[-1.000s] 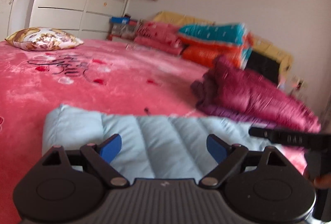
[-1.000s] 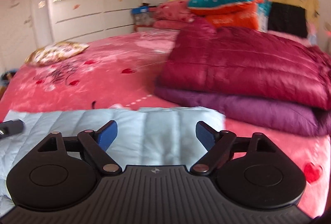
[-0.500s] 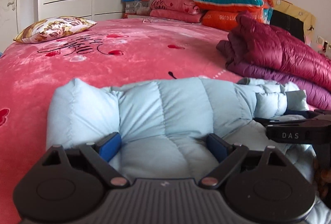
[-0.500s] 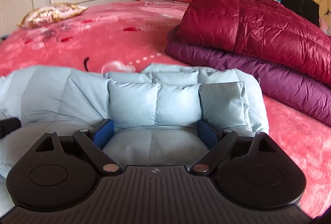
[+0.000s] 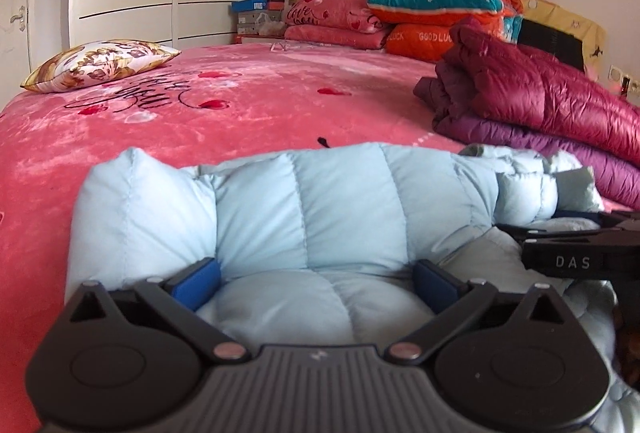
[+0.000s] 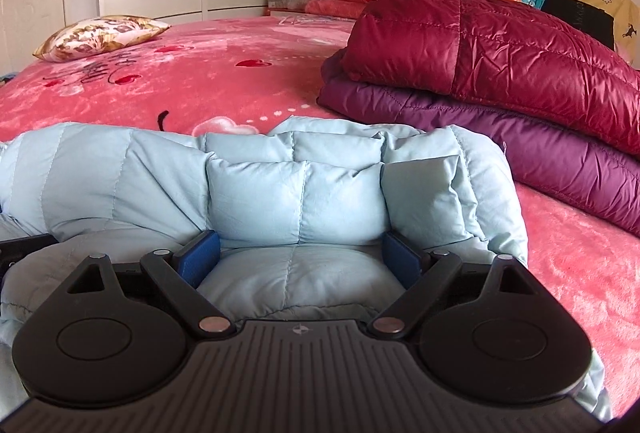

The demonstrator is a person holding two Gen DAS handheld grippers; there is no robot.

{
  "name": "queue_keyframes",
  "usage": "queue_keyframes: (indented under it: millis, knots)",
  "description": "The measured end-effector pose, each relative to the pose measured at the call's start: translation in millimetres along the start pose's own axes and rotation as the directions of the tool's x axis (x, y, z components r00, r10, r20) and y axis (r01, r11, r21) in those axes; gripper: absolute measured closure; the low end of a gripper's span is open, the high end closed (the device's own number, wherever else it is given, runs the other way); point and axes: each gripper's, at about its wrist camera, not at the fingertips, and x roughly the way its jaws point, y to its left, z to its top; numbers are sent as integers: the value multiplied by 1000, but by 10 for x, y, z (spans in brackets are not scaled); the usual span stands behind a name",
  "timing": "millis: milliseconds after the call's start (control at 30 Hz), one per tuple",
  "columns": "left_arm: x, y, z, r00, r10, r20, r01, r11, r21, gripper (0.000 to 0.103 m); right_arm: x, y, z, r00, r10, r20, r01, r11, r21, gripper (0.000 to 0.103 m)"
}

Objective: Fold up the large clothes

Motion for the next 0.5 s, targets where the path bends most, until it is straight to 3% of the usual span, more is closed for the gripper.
queue_keyframes:
  millis: [133, 300, 500]
  knots:
    - [-210, 17, 77, 999, -37, 18, 38, 999, -15, 3, -109, -85, 69, 999, 30, -32, -29, 999, 32, 0]
    - [-665, 34, 76, 990, -111, 86, 116, 992, -51, 4, -639, -286, 68, 1000, 11, -14, -10, 993, 120, 0]
    - [-1059, -239, -108, 983, -179, 37, 180, 984, -9, 4, -1103, -403, -196, 997, -11, -80, 24, 986, 163, 0]
